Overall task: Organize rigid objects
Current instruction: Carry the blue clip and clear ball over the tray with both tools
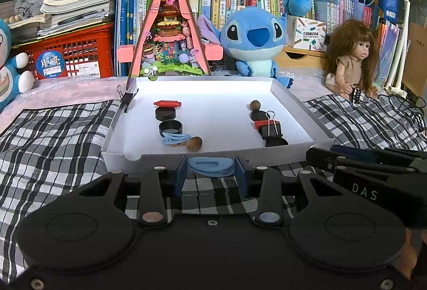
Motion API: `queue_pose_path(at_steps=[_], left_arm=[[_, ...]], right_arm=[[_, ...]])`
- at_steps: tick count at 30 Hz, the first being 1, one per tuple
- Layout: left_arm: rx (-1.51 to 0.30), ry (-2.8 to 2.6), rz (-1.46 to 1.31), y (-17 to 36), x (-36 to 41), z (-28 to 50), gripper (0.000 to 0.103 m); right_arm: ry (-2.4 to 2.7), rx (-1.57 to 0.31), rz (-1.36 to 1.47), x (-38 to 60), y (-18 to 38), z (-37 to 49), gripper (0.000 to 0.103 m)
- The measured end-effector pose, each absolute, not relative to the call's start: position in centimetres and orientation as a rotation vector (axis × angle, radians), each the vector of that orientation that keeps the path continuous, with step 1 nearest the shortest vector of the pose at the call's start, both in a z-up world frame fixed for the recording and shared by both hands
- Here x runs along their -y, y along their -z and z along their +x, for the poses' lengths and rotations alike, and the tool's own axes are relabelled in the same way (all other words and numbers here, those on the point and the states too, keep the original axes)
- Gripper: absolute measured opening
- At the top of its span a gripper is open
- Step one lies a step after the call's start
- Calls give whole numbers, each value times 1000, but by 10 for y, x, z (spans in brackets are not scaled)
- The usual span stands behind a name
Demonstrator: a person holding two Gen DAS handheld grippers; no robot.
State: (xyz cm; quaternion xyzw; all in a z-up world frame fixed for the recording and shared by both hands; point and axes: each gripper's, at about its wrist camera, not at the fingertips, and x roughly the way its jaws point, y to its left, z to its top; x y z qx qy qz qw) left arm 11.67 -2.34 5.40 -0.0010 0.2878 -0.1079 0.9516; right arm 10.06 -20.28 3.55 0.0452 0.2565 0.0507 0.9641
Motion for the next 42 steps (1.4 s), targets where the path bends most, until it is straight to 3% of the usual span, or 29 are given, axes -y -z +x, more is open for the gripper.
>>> queue_pose_path(at_steps=[30, 42], left_arm=[[-634, 187, -71, -74, 7, 227, 36], [-681, 179, -96, -61, 12, 273, 36]], right_arm=[[-129, -487, 60, 204, -74, 182, 38], [-159, -612, 189, 208, -71, 241, 38]])
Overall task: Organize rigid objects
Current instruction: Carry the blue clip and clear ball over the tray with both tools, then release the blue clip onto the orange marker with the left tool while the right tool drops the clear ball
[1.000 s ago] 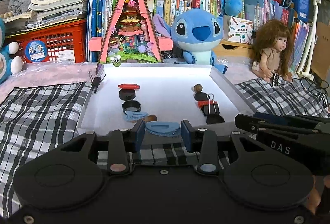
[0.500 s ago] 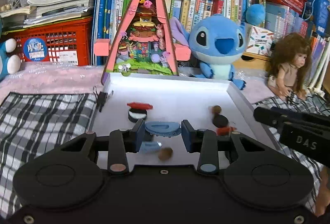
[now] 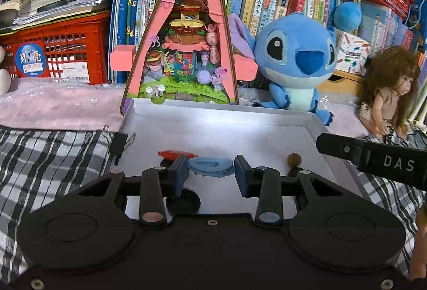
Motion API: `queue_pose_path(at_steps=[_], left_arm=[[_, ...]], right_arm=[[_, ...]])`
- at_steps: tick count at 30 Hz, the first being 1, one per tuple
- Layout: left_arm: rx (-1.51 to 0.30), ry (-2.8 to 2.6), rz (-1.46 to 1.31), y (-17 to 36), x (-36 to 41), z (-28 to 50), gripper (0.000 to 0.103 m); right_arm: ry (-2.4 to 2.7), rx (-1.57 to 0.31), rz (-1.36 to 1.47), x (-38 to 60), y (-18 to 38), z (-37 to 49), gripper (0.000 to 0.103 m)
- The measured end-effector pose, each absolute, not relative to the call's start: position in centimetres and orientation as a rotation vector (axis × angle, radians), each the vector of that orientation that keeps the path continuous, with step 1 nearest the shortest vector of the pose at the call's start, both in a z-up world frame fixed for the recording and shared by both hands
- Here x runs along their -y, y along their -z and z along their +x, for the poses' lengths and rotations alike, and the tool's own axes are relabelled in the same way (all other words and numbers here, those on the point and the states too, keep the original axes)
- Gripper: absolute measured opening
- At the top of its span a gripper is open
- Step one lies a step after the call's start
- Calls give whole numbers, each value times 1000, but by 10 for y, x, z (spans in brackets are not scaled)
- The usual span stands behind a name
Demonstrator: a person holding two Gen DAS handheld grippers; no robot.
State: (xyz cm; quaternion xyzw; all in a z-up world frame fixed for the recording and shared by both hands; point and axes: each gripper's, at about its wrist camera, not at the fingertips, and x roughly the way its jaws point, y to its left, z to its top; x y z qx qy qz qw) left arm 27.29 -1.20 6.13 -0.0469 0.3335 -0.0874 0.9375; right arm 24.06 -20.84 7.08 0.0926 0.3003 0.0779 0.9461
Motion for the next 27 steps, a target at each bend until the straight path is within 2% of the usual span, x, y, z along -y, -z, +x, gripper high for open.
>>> queue_pose_path(at_steps=[14, 27], left_arm=[[-679, 115, -91, -49, 12, 308, 36], [-694, 77, -80, -34, 10, 322, 36]], right_arm=[[-123, -702, 181, 206, -45, 287, 38], [-127, -707, 182, 202, -28, 305, 38]])
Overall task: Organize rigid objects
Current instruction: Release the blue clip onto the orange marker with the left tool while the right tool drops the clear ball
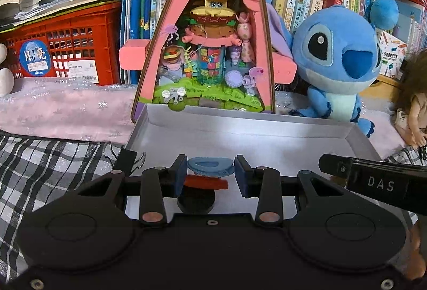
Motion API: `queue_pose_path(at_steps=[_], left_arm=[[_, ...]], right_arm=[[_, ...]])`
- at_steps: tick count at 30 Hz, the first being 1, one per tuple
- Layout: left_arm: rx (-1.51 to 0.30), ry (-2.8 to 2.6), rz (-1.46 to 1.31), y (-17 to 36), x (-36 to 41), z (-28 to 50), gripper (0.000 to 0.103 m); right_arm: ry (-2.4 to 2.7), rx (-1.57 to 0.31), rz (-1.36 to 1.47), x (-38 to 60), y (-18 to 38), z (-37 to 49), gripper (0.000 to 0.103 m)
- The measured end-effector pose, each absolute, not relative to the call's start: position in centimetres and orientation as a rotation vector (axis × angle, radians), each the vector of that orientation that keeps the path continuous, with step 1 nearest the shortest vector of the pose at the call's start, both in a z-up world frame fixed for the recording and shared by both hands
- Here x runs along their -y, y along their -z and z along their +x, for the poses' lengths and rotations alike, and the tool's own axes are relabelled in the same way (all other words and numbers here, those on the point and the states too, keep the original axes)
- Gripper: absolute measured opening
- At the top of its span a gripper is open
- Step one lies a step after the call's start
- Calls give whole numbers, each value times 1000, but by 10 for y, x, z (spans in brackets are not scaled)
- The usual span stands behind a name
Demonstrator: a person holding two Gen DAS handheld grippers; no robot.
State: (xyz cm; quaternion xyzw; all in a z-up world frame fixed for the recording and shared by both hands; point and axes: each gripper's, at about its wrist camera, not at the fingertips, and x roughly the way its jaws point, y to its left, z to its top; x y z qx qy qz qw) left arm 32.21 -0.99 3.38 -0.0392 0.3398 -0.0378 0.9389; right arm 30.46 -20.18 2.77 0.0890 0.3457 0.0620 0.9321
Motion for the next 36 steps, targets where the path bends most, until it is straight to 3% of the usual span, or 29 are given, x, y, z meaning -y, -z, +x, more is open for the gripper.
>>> queue_pose_path(at_steps=[26, 29, 30, 31, 36], left_arm=[[-734, 60, -95, -19, 8, 328, 36], [-737, 60, -95, -20, 8, 327, 41], [-736, 58, -95, -20, 8, 326, 44], [-734, 55, -96, -21, 8, 325, 46], [-707, 62, -103, -35, 8, 314, 72]], right_arm=[[-110, -739, 157, 197, -19, 310, 38], [-106, -729, 163, 198, -20, 309, 42], [-104, -722, 165, 198, -21, 308, 52], [-106, -716, 167, 199, -22, 307, 56], [-101, -693, 150, 198, -28, 299, 68]])
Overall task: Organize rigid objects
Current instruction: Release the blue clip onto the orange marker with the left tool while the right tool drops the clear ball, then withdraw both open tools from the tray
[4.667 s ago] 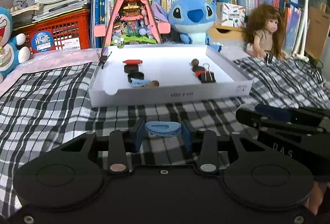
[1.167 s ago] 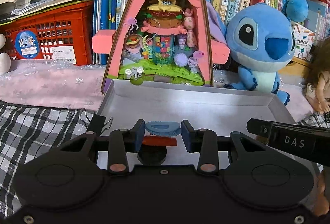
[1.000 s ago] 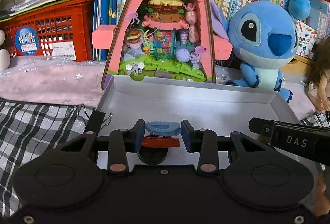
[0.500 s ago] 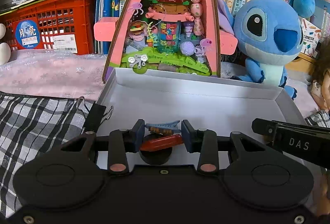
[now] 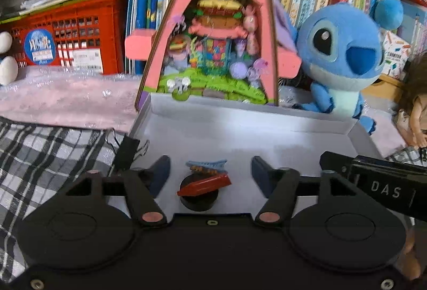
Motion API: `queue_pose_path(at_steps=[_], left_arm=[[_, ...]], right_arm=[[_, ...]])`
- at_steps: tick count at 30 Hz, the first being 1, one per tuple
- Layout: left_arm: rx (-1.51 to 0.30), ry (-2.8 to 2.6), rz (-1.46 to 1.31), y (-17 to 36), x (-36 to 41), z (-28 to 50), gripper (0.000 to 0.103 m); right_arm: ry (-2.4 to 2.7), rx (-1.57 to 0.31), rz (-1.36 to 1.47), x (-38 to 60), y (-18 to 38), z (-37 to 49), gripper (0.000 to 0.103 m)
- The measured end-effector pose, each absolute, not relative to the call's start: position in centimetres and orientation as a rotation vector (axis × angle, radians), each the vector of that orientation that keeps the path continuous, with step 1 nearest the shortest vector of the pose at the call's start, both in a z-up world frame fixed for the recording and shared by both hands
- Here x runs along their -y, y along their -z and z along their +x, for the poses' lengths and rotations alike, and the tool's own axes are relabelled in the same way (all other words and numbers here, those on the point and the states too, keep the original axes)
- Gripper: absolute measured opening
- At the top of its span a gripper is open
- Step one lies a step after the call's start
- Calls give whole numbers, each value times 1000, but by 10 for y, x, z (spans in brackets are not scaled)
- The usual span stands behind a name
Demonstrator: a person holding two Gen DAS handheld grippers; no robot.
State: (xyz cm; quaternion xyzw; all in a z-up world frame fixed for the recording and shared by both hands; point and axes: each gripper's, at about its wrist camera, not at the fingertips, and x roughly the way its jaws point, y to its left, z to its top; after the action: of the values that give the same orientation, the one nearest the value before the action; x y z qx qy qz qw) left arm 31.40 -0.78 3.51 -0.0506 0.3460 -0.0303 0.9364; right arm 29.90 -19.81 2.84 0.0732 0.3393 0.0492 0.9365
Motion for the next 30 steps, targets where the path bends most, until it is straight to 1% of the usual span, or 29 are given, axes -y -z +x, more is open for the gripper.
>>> queue_pose_path(at_steps=[2, 10, 14, 16, 23, 27, 30], left_arm=[[-686, 59, -87, -42, 9, 308, 77], [-663, 51, -74, -63, 7, 290, 84], [-652, 52, -76, -70, 2, 279, 87], [-649, 52, -73, -73, 0, 274, 87], [-635, 50, -70, -84, -3, 254, 89], [-626, 50, -54, -88, -4, 235, 89], [-616, 58, -52, -88, -4, 217, 89]], right_arm=[[-100, -683, 148, 199, -33, 296, 72], [-100, -629, 144, 201, -55, 278, 83], [-95, -618, 136, 201, -61, 270, 86], [-97, -612, 137, 201, -64, 265, 88], [-91, -591, 123, 198, -75, 250, 90], [-77, -552, 113, 198, -80, 233, 97], [-74, -523, 85, 196, -81, 219, 98]])
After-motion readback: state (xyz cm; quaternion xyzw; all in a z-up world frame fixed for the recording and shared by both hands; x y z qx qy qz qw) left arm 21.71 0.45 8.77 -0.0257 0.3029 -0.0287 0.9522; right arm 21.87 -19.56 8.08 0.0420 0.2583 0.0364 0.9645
